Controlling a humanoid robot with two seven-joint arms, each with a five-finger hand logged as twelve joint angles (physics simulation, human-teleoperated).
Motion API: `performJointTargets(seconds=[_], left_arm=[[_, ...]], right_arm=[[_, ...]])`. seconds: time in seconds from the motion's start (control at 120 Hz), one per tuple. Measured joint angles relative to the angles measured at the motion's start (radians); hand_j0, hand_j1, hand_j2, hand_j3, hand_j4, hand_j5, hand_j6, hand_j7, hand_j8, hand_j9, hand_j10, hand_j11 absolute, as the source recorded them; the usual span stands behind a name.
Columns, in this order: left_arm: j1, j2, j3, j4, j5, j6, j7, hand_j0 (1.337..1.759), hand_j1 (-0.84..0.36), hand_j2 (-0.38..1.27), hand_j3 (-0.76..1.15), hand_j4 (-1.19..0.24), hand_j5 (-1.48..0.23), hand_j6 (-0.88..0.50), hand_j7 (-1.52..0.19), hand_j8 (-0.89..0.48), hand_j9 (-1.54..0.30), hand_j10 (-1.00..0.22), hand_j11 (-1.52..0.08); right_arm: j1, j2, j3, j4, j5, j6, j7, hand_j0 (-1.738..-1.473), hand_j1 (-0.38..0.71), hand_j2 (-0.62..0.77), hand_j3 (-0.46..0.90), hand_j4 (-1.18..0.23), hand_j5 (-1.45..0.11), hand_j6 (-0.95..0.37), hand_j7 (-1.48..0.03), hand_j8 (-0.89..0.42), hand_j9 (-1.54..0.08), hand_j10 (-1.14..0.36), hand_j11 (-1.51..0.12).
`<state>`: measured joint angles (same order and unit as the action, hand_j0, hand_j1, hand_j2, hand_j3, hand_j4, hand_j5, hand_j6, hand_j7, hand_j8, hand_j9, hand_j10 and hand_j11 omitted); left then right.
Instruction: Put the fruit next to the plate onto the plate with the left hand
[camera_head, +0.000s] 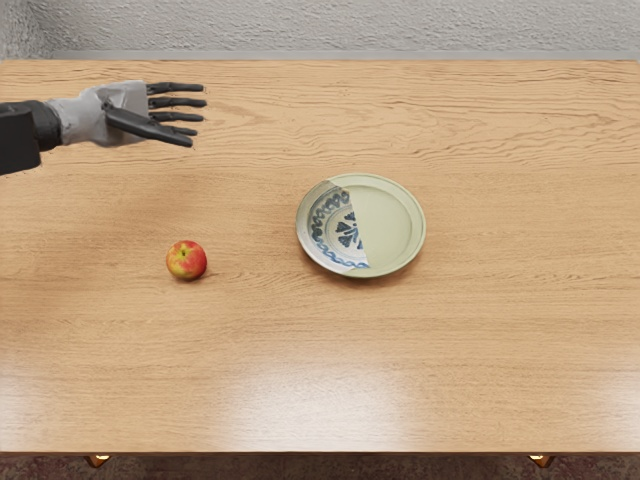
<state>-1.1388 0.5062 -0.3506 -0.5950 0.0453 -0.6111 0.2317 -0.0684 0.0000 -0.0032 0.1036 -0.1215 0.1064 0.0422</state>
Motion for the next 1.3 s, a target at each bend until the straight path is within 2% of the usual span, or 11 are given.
performJointTargets(seconds=[0.333,0.408,0.55,0.625,0.7,0.908,0.992,1.125,1.175,1.242,1.3], left_arm=[[-0.017,0.016,0.016,0.032,0.138,0.000,0.002,1.658,0.06,0.05,0.00,-0.24,-0.32,-0.24,-0.32,-0.24,-0.32,-0.24,-0.32],[-0.041,0.077,0.023,0.020,0.201,0.000,0.006,1.658,0.06,0.05,0.00,-0.25,-0.32,-0.25,-0.32,-0.25,-0.32,-0.24,-0.32],[-0.042,0.250,0.029,-0.131,0.263,0.000,0.044,1.658,0.06,0.05,0.00,-0.24,-0.32,-0.24,-0.32,-0.24,-0.32,-0.24,-0.32],[-0.042,0.382,0.031,-0.261,0.275,0.000,0.058,1.658,0.06,0.05,0.00,-0.24,-0.32,-0.24,-0.32,-0.24,-0.32,-0.24,-0.32],[-0.056,0.392,0.035,-0.337,0.283,0.000,0.073,1.658,0.06,0.05,0.00,-0.24,-0.32,-0.24,-0.32,-0.24,-0.32,-0.24,-0.32],[-0.050,0.413,0.054,-0.456,0.346,0.000,0.115,1.658,0.06,0.05,0.00,-0.25,-0.32,-0.25,-0.32,-0.25,-0.32,-0.25,-0.32],[-0.050,0.436,0.059,-0.545,0.414,0.000,0.149,1.658,0.06,0.05,0.00,-0.25,-0.32,-0.25,-0.32,-0.25,-0.32,-0.25,-0.32],[-0.057,0.446,0.077,-0.651,0.469,0.000,0.236,1.658,0.06,0.05,0.00,-0.25,-0.32,-0.25,-0.32,-0.25,-0.32,-0.25,-0.32],[-0.095,0.446,0.100,-0.674,0.469,0.000,0.256,1.658,0.06,0.05,0.00,-0.25,-0.32,-0.25,-0.32,-0.25,-0.32,-0.25,-0.32],[-0.231,0.444,0.186,-0.694,0.429,0.000,0.271,1.658,0.06,0.05,0.00,-0.25,-0.32,-0.25,-0.32,-0.25,-0.32,-0.25,-0.32],[-0.285,0.445,0.266,-0.707,0.399,0.000,0.279,1.658,0.06,0.05,0.00,-0.25,-0.32,-0.25,-0.32,-0.25,-0.32,-0.25,-0.32]], right_arm=[[0.001,0.000,0.000,-0.005,-0.001,-0.002,0.000,-1.658,-0.31,-0.01,0.00,-0.04,-0.05,-0.04,-0.05,-0.04,-0.05,-0.04,-0.05],[0.001,0.000,0.000,-0.005,-0.001,-0.002,0.000,-1.658,-0.31,-0.01,0.00,-0.04,-0.05,-0.04,-0.05,-0.04,-0.05,-0.04,-0.05],[0.001,0.000,0.000,-0.005,-0.001,-0.002,0.000,-1.658,-0.31,-0.01,0.00,-0.04,-0.05,-0.04,-0.05,-0.04,-0.05,-0.04,-0.05],[0.001,0.000,0.000,-0.005,-0.001,-0.002,0.000,-1.658,-0.31,-0.01,0.00,-0.04,-0.05,-0.04,-0.05,-0.04,-0.05,-0.04,-0.05],[0.001,0.000,0.000,-0.005,-0.001,-0.002,0.000,-1.658,-0.31,-0.01,0.00,-0.04,-0.05,-0.04,-0.05,-0.04,-0.05,-0.04,-0.05],[0.001,0.000,0.000,-0.005,-0.001,-0.002,0.000,-1.658,-0.31,-0.01,0.00,-0.04,-0.05,-0.04,-0.05,-0.04,-0.05,-0.04,-0.05],[0.001,0.000,0.000,-0.005,-0.001,-0.002,0.000,-1.658,-0.31,-0.01,0.00,-0.04,-0.05,-0.04,-0.05,-0.04,-0.05,-0.04,-0.05],[0.001,0.000,0.000,-0.005,-0.001,-0.002,0.000,-1.658,-0.31,-0.01,0.00,-0.04,-0.05,-0.04,-0.05,-0.04,-0.05,-0.04,-0.05],[0.001,0.000,0.000,-0.005,-0.001,-0.002,0.000,-1.658,-0.31,-0.01,0.00,-0.04,-0.05,-0.04,-0.05,-0.04,-0.05,-0.04,-0.05],[0.001,0.000,0.000,-0.005,-0.001,-0.002,0.000,-1.658,-0.31,-0.01,0.00,-0.04,-0.05,-0.04,-0.05,-0.04,-0.05,-0.04,-0.05],[0.001,0.000,0.000,-0.005,-0.001,-0.002,0.000,-1.658,-0.31,-0.01,0.00,-0.04,-0.05,-0.04,-0.05,-0.04,-0.05,-0.04,-0.05]])
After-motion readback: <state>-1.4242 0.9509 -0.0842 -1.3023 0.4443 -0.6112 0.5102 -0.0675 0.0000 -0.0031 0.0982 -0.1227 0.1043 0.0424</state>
